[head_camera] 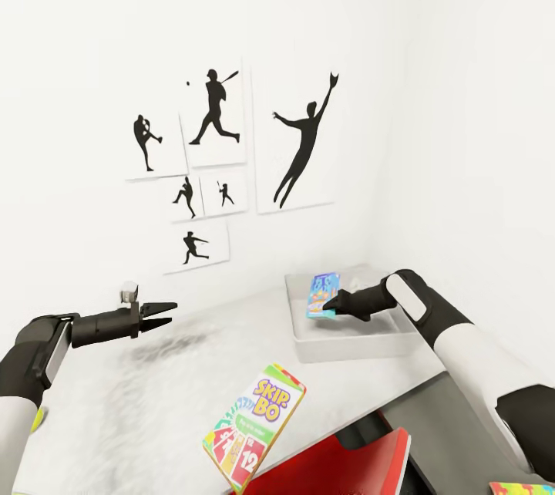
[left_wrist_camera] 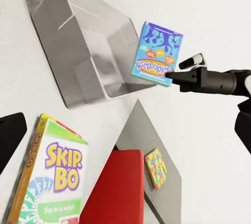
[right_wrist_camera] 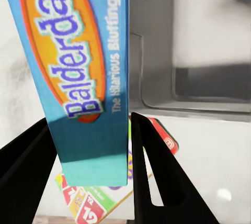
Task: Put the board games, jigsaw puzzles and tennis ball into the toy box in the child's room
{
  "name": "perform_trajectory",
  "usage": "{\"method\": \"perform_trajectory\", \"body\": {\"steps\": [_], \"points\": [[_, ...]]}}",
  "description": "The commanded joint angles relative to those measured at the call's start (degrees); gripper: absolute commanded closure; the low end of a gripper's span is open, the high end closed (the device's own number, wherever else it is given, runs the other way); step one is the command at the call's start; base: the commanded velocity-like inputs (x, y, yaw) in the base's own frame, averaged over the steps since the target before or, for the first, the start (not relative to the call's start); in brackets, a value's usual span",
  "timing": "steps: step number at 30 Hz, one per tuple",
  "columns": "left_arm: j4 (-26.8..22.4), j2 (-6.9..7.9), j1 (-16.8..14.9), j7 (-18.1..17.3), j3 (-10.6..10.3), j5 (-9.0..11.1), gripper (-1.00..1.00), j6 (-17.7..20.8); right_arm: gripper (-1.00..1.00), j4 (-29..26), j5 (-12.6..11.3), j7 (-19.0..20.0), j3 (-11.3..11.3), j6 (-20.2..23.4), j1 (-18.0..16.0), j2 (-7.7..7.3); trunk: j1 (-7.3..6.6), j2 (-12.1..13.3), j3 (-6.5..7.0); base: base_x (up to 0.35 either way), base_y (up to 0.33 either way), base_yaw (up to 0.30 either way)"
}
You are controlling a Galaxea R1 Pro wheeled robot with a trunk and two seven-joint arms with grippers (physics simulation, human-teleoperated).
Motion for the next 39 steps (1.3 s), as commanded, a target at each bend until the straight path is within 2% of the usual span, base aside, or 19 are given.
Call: {"method": "perform_trajectory", "body": {"steps": [1, 32, 39], "points": [[0.0, 0.01, -0.1, -0.1, 0.0, 0.1, -1.0, 0.6, 1.0, 0.0, 0.5, 0.6, 0.3, 0.0, -0.1, -0.07, 0.04, -0.1, -0.24, 0.0, 0.0, 0.0], [0.0, 0.07, -0.1, -0.1, 0.1, 0.1, -1.0, 0.6, 1.0, 0.1, 0.4, 0.7, 0.4, 0.0, -1.4, -0.16, 0.04, -0.1, -3.14, 0.0, 0.0, 0.0], [0.0, 0.08, 0.0, -0.1, 0.1, 0.1, -1.0, 0.6, 1.0, 0.1, 0.5, 2.3, 0.6, 0.0, -1.5, -0.39, 0.04, -0.1, -3.8, 0.0, 0.0, 0.0]]}}
